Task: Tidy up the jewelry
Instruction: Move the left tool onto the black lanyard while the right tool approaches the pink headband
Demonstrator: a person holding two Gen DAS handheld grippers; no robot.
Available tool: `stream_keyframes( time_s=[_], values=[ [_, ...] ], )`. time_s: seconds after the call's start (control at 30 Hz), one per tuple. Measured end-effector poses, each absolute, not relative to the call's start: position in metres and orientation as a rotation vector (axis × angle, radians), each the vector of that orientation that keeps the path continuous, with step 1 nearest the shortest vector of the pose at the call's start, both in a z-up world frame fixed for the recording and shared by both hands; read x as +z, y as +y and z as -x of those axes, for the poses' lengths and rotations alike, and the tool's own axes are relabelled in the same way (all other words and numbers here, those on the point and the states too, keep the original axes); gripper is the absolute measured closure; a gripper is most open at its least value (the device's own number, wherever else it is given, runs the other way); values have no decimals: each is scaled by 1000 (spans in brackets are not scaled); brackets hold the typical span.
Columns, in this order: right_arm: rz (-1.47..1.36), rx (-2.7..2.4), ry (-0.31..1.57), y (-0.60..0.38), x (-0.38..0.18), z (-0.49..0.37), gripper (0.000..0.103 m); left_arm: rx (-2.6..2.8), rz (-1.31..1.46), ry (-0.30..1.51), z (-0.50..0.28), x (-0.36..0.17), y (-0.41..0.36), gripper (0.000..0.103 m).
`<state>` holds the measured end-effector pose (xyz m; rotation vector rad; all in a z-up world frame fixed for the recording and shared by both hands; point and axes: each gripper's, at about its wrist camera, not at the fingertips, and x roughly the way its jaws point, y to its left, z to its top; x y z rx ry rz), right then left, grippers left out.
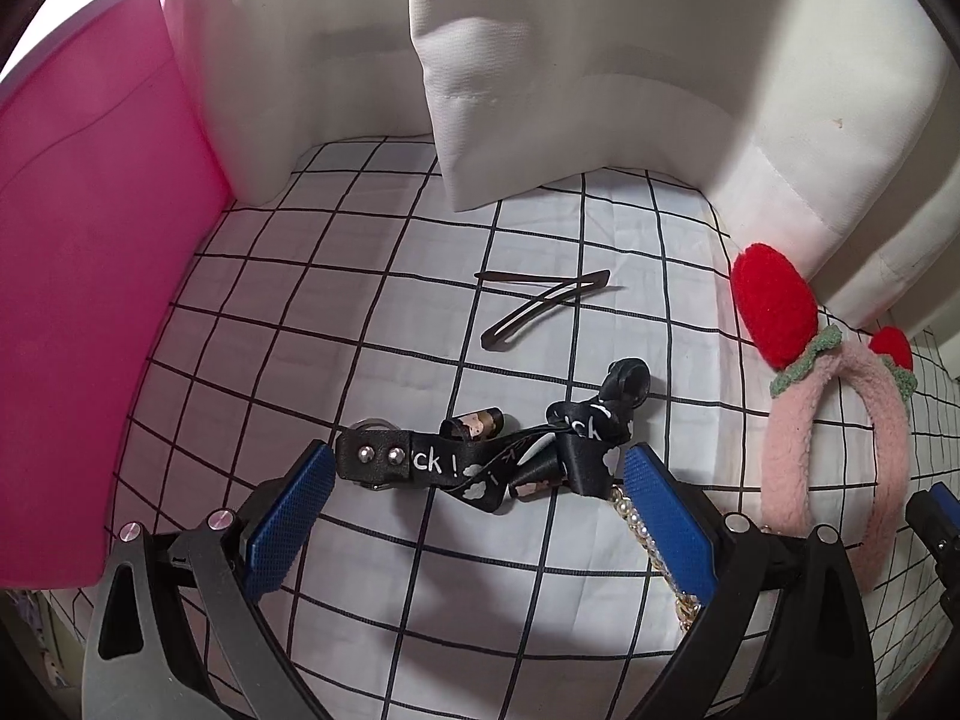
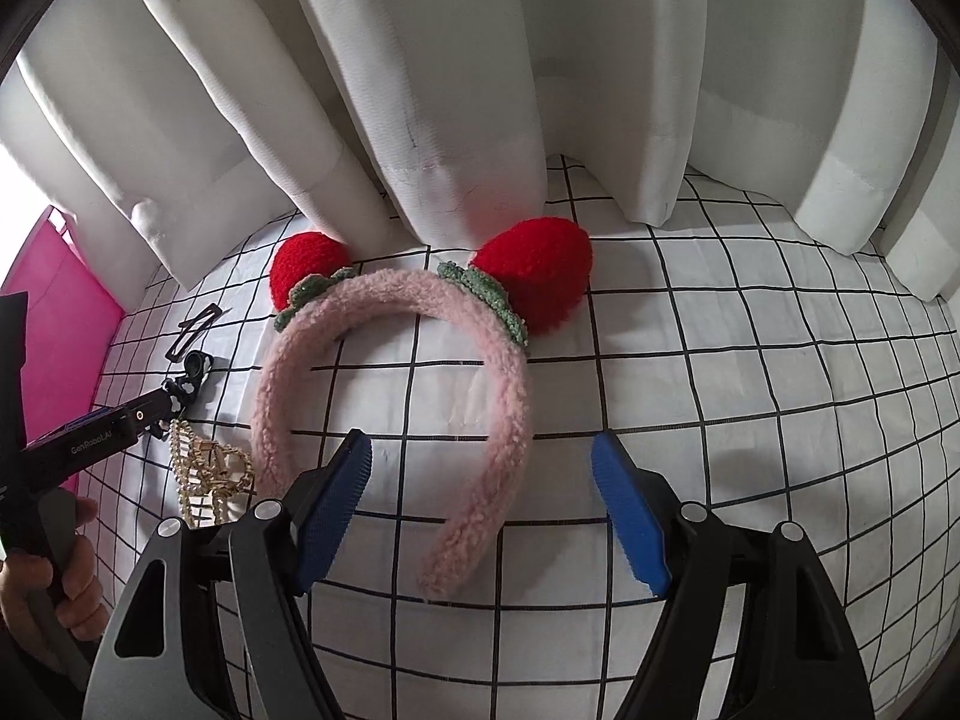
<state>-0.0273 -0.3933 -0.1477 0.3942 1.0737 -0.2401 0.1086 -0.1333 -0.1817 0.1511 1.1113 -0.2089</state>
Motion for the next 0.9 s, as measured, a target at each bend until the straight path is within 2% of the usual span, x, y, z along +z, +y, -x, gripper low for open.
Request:
stream_keyframes(
  time_s=[0.7, 0.9],
  values=[
    [-330, -263, 1150, -397, -178, -18, 30, -182, -190, 1122, -134, -202, -149, 8],
    [-315, -279, 1170, -399, -187, -28, 29, -176, -189, 1108, -128, -203, -154, 5]
  ],
)
